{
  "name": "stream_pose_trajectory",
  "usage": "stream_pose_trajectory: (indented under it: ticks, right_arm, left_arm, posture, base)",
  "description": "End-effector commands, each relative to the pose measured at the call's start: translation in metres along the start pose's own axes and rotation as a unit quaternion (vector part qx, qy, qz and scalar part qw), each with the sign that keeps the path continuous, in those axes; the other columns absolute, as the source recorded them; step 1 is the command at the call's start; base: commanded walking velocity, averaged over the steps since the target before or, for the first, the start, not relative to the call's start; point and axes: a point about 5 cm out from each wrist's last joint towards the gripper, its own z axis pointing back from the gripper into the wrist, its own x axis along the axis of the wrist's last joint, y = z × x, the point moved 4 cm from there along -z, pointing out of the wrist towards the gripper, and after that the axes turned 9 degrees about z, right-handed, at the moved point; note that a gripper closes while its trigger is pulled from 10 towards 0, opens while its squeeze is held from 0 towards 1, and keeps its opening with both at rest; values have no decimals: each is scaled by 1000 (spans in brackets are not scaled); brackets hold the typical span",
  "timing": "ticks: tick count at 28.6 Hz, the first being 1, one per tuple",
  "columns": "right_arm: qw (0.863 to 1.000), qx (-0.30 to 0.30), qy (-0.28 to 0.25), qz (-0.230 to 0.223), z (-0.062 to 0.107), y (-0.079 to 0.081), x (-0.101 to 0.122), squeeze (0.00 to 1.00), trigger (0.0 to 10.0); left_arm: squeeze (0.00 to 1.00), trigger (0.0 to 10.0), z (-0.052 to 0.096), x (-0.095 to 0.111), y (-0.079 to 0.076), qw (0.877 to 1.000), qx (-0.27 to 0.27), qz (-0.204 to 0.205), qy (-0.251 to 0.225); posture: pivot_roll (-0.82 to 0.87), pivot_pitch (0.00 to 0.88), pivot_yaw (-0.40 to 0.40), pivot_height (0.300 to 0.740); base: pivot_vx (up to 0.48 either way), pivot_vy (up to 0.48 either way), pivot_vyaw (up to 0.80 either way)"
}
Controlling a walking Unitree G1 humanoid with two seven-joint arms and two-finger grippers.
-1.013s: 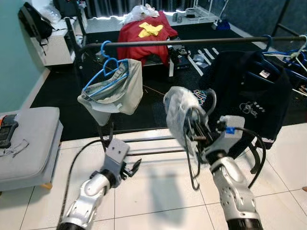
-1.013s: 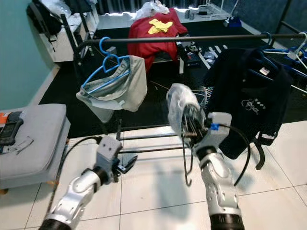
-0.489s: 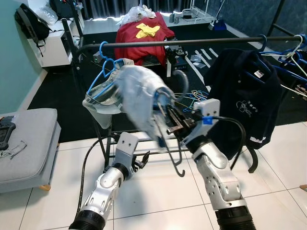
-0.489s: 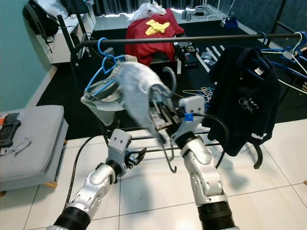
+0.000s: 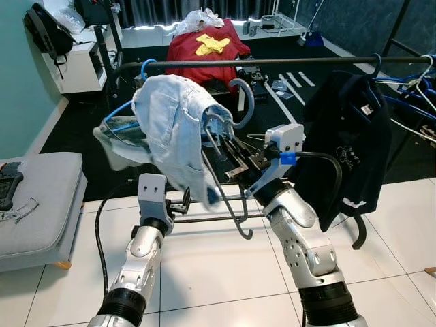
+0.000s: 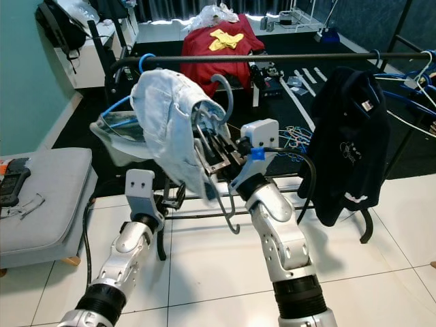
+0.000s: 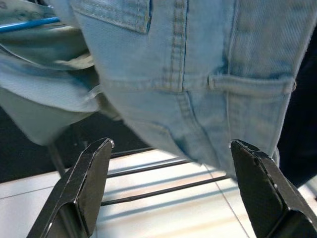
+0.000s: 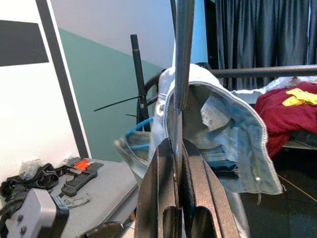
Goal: Hang hanger
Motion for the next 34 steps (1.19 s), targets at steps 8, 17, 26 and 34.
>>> stream_pose_trajectory:
  ticks: [8,17,26,34]
  right_arm:
    - [999,-4,-29,15,-6,5,20,0,10000]
    - [1000,-9,-26,15,-11,6,23,0,10000]
    - [1000,-2,-28,13,-16,10,26,0,10000]
    - [1000,-1,-24,12,-20,14,26,0,10000]
  left_arm:
    - [0,10000,11,-24,-55,981,-161,89,62]
    - [0,10000,1,-32,-49,989,-109,57,79]
    - [0,10000,-9,-25,-50,988,-104,89,72]
    - [0,10000,-22,-14,-71,981,-125,132,65]
  posture:
    - [-100,71,8,740]
    - [-111,82,12,740]
    - [-124,88,16,740]
    - [-122,99,21,740]
  base:
    - [0,0,0]
    - [0,0,0]
    - [0,0,0]
    - [0,0,0]
